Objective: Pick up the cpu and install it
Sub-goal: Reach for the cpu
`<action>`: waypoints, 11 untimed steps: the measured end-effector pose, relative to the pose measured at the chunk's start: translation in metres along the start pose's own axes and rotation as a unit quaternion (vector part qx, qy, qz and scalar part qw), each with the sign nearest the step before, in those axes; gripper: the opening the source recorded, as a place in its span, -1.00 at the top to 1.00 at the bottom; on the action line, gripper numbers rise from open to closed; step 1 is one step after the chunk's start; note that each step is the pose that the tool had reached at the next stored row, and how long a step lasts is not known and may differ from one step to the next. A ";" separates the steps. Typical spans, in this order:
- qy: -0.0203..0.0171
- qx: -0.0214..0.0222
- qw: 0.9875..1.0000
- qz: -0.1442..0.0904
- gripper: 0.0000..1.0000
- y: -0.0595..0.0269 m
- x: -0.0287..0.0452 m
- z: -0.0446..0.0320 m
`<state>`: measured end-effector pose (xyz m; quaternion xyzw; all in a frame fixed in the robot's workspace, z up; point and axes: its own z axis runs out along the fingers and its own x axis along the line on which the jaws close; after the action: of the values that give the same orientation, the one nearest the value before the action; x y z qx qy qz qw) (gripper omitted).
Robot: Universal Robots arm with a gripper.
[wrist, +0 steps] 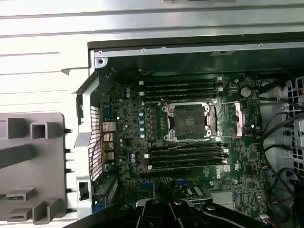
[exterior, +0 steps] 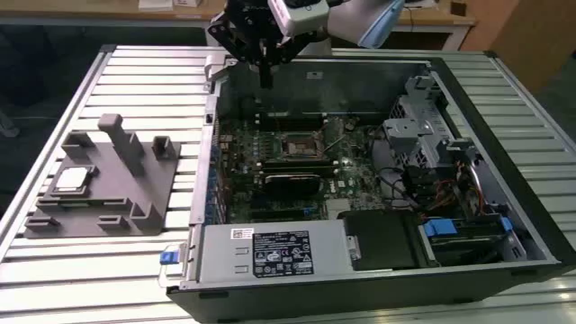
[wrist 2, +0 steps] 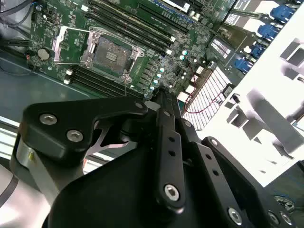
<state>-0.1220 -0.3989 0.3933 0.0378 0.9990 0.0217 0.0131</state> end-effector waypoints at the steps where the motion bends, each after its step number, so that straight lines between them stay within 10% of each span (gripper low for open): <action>1: 0.000 0.000 1.000 0.000 0.79 0.0000 0.0000 0.0000; 11: 0.000 0.000 1.000 0.000 0.79 -0.0001 0.0011 0.0000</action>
<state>-0.1231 -0.3989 0.3933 0.0379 0.9990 0.0218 0.0131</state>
